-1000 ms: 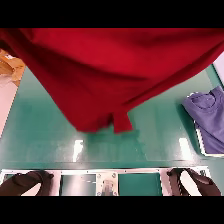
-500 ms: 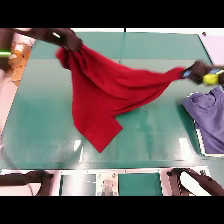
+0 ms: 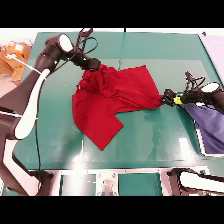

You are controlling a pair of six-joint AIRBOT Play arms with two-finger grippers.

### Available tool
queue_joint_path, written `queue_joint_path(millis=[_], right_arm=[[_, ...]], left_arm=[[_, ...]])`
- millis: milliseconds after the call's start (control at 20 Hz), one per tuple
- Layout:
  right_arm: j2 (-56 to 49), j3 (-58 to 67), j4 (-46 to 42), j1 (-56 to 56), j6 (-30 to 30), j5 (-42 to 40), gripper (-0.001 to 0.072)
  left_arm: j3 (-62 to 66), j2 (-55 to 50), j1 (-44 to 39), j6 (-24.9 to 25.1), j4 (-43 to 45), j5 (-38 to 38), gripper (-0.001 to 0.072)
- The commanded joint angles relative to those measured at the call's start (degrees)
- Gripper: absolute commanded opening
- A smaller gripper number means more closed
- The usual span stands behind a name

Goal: Fold the shirts.

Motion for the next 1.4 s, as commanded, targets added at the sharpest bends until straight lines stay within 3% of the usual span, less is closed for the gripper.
queue_joint_path(millis=[0,200,300,500,700,750,800,850,1050,1250,1300,1350], right_arm=[[-2.3,2.9,0.0,0.0,-0.7,-1.0,0.0017],[-2.3,6.5,-0.1,-0.4,-0.6,-0.7,0.0017],[-2.3,7.2,-0.1,-0.5,-0.7,0.6,0.0017],[-2.3,7.1,-2.2,-0.8,-0.6,1.4,0.0017],[-2.3,7.1,-2.2,-2.1,-0.6,1.5,0.0017],[-2.3,7.1,-2.2,-2.1,-0.6,1.6,0.0017],[-2.3,7.1,-2.2,-2.1,-0.6,1.7,0.0017],[-2.3,7.1,-2.2,-2.1,-0.6,1.8,0.0017],[-2.3,7.1,-2.2,-2.1,-0.6,1.8,0.0017],[-2.3,7.1,-2.2,-2.1,-0.6,1.7,0.0017],[-2.3,7.1,-2.2,-2.1,-0.6,1.7,0.0017],[-2.3,7.1,-2.2,-2.1,-0.6,1.8,0.0017]], left_arm=[[4.9,0.8,3.6,-2.5,-1.1,-20.0,0.0023],[-4.9,8.9,5.1,-3.8,2.3,-25.6,0.0022],[-14.5,15.1,5.2,-3.9,3.3,-24.8,0.0022],[-41.8,29.3,8.7,-6.3,3.2,-16.1,0.0022],[-63.1,35.4,15.8,-9.6,-5.2,-4.9,0.0025],[-66.5,35.3,16.5,-11.1,-6.7,-1.7,0.0146],[-69.2,35.3,16.4,-11.3,-8.7,1.7,0.0514],[-71.8,35.3,16.3,-11.1,-12.5,5.8,0.0598],[-79.0,35.1,15.8,-4.3,-26.2,18.0,0.0588],[-80.3,30.4,15.8,-1.7,-30.4,20.9,0.0587],[-80.3,29.9,15.8,-0.9,-31.4,22.1,0.054],[-80.1,29.9,15.9,1.7,-32.9,22.4,0.0176]])
